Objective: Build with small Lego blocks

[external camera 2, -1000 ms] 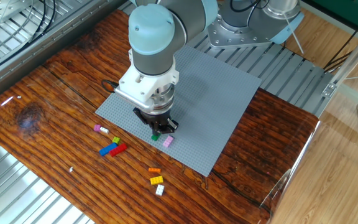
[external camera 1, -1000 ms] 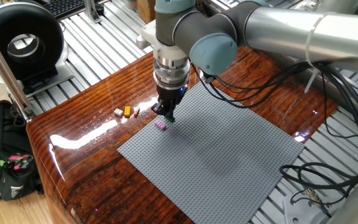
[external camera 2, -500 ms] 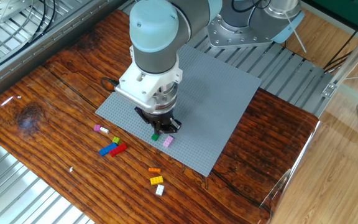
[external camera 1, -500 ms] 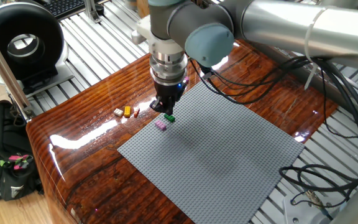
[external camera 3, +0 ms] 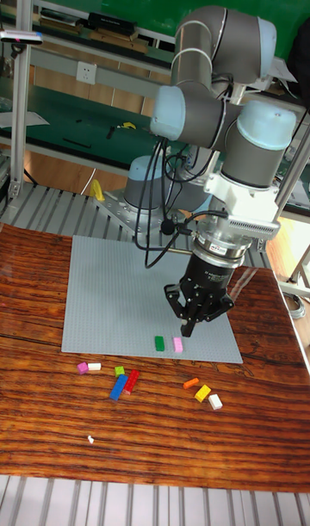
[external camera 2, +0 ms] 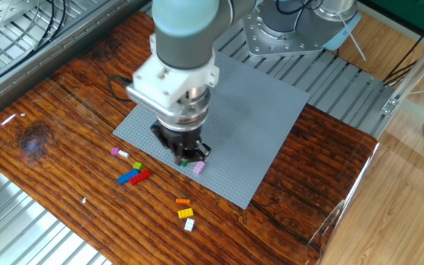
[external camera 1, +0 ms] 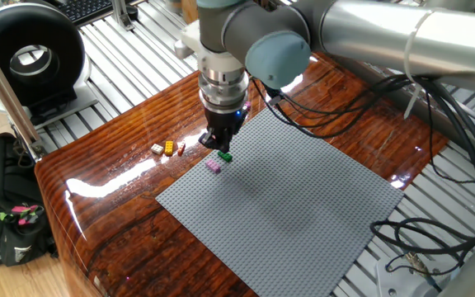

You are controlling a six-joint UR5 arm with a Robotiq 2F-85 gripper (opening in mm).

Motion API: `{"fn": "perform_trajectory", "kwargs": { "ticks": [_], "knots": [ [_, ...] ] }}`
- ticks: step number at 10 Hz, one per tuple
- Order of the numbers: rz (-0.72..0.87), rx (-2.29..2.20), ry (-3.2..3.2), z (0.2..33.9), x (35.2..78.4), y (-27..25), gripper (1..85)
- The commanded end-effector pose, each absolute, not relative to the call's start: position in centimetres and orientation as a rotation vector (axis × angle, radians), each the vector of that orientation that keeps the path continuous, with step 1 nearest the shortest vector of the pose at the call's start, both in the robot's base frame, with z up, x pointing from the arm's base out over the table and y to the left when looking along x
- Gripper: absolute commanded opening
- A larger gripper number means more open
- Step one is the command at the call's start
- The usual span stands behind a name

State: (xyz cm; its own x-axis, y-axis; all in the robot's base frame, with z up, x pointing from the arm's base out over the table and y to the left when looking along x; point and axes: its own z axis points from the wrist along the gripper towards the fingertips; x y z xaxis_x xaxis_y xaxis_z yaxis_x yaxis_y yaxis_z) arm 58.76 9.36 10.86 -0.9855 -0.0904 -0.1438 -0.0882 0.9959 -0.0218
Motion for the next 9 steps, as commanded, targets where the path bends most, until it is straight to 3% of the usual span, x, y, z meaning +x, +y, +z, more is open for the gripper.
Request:
{"fn": "perform_trajectory", "kwargs": {
  "ticks": [1,3,9],
  "knots": [
    [0.025,-0.069,2.957,11.7,61.9,9.4,1.7],
    [0.117,-0.035,2.944,11.6,63.0,10.2,1.7],
    [0.091,0.072,2.977,10.8,63.7,9.9,1.7]
  ]
}}
